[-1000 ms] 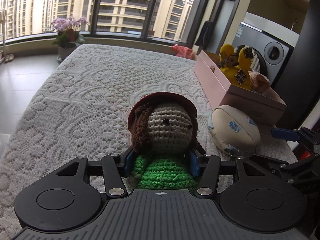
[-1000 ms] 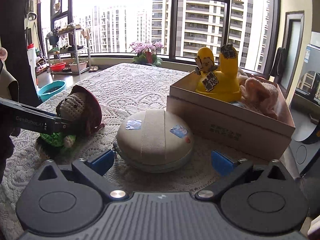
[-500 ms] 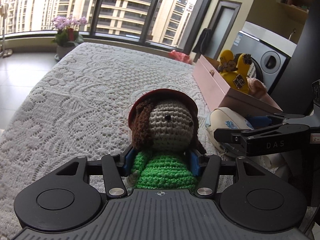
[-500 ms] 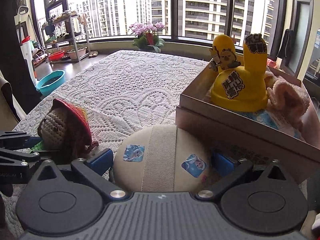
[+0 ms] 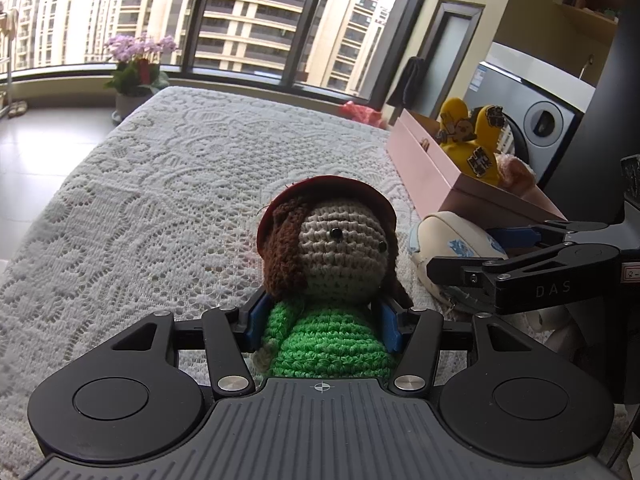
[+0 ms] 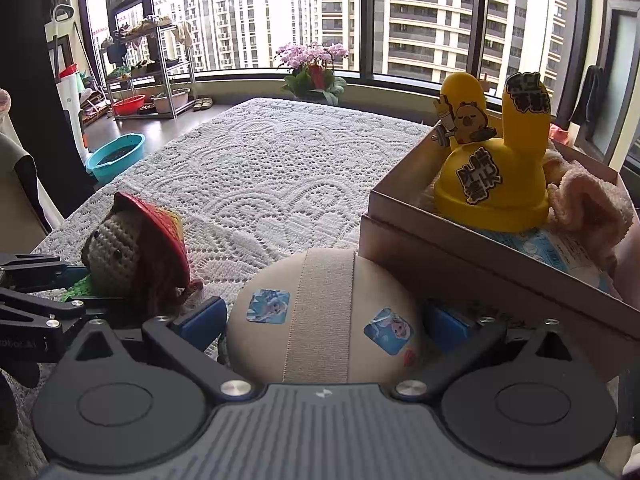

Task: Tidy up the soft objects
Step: 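Lower the crochet doll into the pink box and open the left tool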

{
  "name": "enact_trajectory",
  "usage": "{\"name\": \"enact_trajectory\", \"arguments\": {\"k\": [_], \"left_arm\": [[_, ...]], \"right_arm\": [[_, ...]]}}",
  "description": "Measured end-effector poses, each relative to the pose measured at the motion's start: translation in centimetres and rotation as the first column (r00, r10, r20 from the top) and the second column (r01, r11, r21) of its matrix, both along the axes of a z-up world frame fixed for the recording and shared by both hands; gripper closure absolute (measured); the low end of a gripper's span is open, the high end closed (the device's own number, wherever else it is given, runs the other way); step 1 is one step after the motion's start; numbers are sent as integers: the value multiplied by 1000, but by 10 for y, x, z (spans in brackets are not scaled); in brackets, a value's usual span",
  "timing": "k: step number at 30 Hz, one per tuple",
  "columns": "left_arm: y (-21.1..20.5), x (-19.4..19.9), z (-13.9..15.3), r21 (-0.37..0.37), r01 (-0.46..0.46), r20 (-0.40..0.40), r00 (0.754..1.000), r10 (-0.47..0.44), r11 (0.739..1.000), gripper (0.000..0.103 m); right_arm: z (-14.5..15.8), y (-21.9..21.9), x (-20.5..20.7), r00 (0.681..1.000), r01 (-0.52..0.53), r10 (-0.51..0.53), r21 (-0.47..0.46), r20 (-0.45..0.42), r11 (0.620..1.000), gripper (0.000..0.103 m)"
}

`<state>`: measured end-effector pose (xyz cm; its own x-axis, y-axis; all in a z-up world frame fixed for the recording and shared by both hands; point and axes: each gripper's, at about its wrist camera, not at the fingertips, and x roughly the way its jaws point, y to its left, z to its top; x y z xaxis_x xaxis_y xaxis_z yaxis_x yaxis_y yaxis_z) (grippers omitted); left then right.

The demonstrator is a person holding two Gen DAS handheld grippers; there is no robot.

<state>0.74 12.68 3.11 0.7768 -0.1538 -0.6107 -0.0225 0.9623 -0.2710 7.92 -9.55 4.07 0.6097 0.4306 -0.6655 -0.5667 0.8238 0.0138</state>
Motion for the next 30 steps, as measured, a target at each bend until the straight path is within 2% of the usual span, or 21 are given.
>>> {"name": "enact_trajectory", "arguments": {"k": [7,14,17,22,27,30], "left_arm": [[-3,-2,-2,11,-5,9,1000,5,1000,44],[3,0,-1,-27,-5,-5,1000,5,1000,44],[-3,0,-1,24,16,3,1000,-16,1000,46],[-6,-6,2,13,9,20,1000,-9,1000,48],[-29,-14,17,1,112,64,992,-111,994,49],[-51,-1,39,-6,176,116,978,-174,984,48]], "right_arm": [[3,-4,-7,1000,-9,9,16,21,1000,1],[22,-34,-58,989,-9,3,42,145,999,2],[25,-54,-73,987,22,-29,46,158,999,2],[19,-91,-95,980,105,-110,39,167,994,2],[17,-117,-111,968,140,-149,60,201,988,2],[19,-124,-115,961,138,-154,86,231,987,2]]}}
